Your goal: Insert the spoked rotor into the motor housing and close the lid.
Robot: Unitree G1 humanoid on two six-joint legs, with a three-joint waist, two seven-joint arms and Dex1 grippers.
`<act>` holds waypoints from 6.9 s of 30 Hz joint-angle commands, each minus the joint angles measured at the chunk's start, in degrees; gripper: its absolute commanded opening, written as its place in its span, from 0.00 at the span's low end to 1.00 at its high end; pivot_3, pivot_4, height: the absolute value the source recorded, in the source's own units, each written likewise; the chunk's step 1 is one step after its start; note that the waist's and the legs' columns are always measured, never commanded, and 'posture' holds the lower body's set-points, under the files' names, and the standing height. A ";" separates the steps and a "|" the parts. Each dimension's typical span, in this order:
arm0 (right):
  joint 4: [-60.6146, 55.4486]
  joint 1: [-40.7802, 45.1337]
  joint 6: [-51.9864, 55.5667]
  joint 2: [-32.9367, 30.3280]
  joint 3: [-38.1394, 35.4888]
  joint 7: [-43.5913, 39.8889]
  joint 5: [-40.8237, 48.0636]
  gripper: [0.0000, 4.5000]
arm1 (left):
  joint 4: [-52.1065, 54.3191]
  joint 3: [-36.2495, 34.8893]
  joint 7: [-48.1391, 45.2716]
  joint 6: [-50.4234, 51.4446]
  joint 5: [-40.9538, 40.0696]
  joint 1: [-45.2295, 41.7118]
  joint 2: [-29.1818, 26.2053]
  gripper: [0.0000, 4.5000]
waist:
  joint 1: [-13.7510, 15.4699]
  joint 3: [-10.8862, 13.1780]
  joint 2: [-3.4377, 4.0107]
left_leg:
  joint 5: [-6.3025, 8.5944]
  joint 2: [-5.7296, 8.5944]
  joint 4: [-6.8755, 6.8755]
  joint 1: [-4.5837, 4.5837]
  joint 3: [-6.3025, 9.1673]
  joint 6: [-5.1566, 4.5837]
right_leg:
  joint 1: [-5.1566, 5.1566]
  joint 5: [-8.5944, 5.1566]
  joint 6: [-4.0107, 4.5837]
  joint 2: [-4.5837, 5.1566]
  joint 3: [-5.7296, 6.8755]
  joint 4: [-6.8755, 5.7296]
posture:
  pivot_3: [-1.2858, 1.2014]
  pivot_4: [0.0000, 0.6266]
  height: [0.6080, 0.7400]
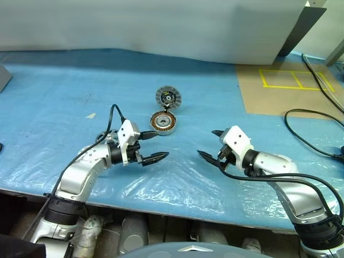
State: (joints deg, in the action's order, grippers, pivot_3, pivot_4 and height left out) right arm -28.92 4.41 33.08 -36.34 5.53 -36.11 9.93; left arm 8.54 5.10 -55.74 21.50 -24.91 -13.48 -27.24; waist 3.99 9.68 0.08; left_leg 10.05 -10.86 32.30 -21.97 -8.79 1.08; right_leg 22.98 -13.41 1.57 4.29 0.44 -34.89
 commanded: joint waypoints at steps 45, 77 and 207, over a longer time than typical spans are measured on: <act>73.52 53.81 -37.19 20.60 21.70 -24.57 -17.72 1.00 | 2.27 -7.55 1.93 -3.92 -0.17 7.99 -5.88 1.00 | -1.35 0.02 -0.05 | 0.05 -0.27 0.55 -0.22 -0.52 -0.10 | 0.32 -0.17 0.35 -0.01 0.11 -0.85 | 0.52 0.24 1.00; 74.44 54.36 -54.22 18.07 26.35 -36.67 -30.08 0.47 | 5.34 -4.83 3.71 -2.56 -0.64 9.57 -3.68 1.00 | -1.35 0.00 -0.07 | 0.11 -0.47 0.57 -0.23 -0.66 -0.20 | 0.28 -0.24 0.48 -0.06 0.18 -0.82 | 0.52 0.24 1.00; 20.59 21.03 -6.91 10.26 15.44 -13.62 -1.83 0.14 | 6.20 -1.46 -2.62 -0.06 0.32 6.73 -6.38 1.00 | -0.13 -0.06 -0.28 | -0.01 -0.19 -0.67 0.51 -1.22 0.03 | 0.08 -0.33 0.33 -0.06 -0.32 0.00 | 0.52 0.24 1.00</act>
State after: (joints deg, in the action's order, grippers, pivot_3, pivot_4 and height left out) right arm -7.30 24.03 27.75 -26.54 20.48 -48.86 8.42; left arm 12.36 4.81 -58.80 22.35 -23.79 -6.66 -33.66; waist 3.86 9.62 -0.20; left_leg 10.04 -11.06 31.65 -21.47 -10.01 1.11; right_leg 23.05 -13.74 1.89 4.23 0.11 -34.91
